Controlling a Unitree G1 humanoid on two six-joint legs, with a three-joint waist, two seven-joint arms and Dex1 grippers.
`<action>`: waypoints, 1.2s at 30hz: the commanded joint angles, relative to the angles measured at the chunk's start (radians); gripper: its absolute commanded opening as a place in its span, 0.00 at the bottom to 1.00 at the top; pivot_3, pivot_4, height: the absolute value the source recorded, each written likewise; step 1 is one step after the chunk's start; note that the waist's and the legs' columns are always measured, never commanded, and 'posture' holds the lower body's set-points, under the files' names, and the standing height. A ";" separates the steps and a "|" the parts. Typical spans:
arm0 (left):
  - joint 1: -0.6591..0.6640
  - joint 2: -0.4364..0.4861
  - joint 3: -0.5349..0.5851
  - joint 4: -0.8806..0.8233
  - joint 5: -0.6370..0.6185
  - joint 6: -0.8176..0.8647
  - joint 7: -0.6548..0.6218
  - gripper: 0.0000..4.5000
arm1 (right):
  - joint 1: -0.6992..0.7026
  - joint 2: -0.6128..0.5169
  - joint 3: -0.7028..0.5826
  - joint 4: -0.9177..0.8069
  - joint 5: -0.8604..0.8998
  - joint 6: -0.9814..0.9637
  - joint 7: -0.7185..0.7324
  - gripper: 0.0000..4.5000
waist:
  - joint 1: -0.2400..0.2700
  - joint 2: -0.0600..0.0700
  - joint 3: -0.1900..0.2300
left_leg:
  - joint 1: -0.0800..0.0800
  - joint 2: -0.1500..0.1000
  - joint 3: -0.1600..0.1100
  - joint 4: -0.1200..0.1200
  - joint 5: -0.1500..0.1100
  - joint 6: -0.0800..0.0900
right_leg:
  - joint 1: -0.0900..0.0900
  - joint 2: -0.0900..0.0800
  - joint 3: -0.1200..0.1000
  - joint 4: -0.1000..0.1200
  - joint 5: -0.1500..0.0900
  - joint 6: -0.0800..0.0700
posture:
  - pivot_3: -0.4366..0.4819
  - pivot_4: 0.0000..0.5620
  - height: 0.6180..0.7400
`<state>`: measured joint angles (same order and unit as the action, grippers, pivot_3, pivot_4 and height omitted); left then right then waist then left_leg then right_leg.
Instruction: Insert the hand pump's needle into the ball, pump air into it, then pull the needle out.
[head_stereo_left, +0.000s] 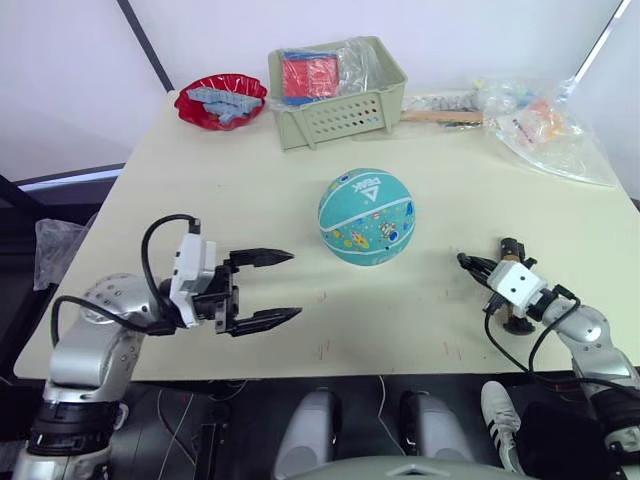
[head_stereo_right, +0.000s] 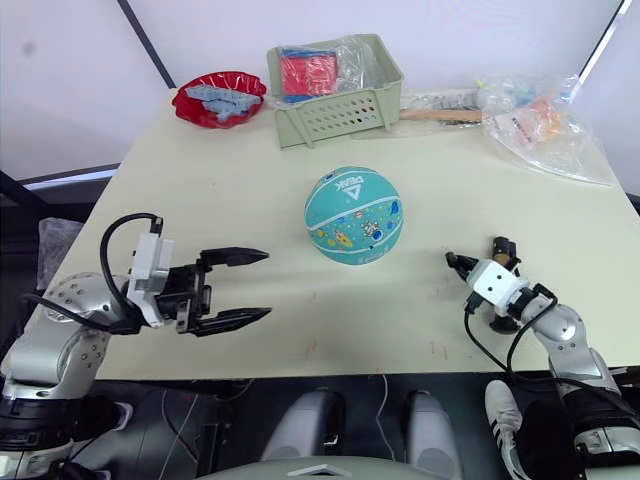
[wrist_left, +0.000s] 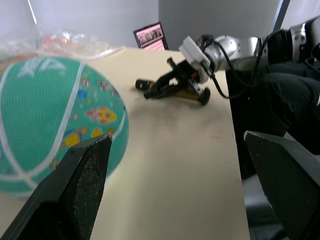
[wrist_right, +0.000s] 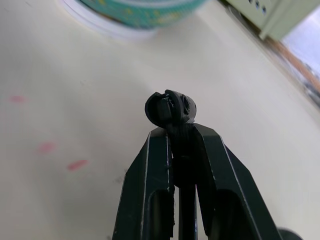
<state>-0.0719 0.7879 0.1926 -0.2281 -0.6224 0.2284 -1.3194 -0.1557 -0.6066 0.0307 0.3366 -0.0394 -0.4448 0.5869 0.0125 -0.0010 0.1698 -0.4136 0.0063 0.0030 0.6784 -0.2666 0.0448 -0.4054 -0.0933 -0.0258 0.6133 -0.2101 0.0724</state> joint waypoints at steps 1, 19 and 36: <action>0.043 0.018 0.058 0.011 0.001 -0.054 -0.028 1.00 | -0.009 -0.013 -0.038 -0.006 0.013 -0.001 -0.016 0.01 | -0.003 0.000 0.000 | 0.000 0.000 0.001 0.000 0.000 0.000 | 0.000 0.000 0.001 0.001 0.000 0.000 | 0.48 0.27 0.98; 0.114 -0.005 0.052 -0.004 0.010 -0.101 -0.004 1.00 | 0.145 -0.128 -0.158 -0.207 0.229 0.102 0.172 0.99 | 0.000 0.000 0.000 | 0.005 0.005 0.016 0.004 -0.001 0.001 | -0.006 0.004 0.016 0.013 0.000 -0.001 | 0.48 0.27 0.98; 0.113 -0.017 0.049 0.071 0.038 -0.146 -0.019 1.00 | 0.357 -0.289 -0.274 -0.229 0.272 0.191 0.339 0.99 | 0.000 -0.001 0.000 | 0.009 0.006 0.020 0.004 -0.001 0.001 | -0.006 0.006 0.021 0.013 0.001 -0.002 | 0.48 0.27 0.98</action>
<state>0.0362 0.7727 0.2253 -0.1537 -0.5862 0.1052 -1.3321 0.1931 -0.8745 -0.2023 0.1189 0.2148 -0.2692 0.9115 0.0128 -0.0020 0.1695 -0.4045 0.0128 0.0236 0.6821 -0.2673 0.0462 -0.4110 -0.0873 -0.0050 0.6265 -0.2094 0.0706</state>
